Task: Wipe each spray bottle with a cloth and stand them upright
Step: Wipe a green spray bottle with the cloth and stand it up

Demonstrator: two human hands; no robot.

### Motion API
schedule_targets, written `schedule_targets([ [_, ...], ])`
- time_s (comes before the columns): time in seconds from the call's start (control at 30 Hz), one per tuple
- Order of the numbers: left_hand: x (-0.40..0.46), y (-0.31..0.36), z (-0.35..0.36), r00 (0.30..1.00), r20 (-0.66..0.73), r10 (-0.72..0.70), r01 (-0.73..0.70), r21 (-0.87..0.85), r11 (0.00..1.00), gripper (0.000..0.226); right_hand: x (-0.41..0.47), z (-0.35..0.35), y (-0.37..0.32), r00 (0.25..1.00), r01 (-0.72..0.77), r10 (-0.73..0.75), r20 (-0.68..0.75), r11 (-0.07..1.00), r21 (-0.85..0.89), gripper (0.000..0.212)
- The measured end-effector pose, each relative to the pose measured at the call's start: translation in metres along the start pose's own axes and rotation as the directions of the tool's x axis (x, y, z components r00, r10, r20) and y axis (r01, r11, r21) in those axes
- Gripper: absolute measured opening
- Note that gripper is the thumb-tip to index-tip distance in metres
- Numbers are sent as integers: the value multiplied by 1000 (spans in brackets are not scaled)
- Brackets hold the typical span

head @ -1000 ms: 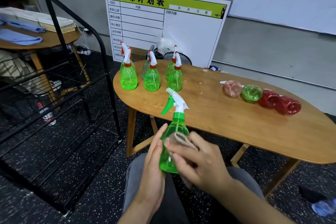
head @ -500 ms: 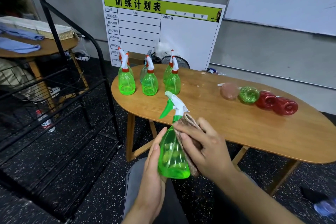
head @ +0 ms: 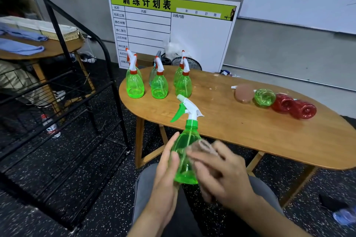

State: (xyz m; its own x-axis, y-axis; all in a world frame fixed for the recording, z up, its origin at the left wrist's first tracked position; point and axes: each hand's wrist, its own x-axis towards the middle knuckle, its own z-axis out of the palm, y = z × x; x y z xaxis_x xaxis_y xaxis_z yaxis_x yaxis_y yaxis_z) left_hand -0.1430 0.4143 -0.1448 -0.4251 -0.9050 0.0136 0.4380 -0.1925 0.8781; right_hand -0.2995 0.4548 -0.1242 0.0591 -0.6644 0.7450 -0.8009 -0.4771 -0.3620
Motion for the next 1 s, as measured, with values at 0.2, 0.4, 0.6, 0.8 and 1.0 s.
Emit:
schedule_targets([
  [0.2,1,-4,0,1000,25,11,-9,-60,998,68,5,1,8,946,-309,323,-23,921,236,28],
  [0.4,1,-10,-1,1000,24,2,-2,-3,1000,60,4,-1,9,948,-313,315,38,910,272,30],
  [0.6,0,-14,0,996,1,90,-89,124,988,86,26,-18,27,960,-239,209,187,959,152,32],
  [0.8,0,-17,1,992,-1,128,-127,156,980,78,63,-29,46,979,-65,88,182,990,-126,31],
  [1.0,1,-17,-1,992,-13,126,-123,167,978,78,75,-29,46,977,-102,114,182,992,-75,34],
])
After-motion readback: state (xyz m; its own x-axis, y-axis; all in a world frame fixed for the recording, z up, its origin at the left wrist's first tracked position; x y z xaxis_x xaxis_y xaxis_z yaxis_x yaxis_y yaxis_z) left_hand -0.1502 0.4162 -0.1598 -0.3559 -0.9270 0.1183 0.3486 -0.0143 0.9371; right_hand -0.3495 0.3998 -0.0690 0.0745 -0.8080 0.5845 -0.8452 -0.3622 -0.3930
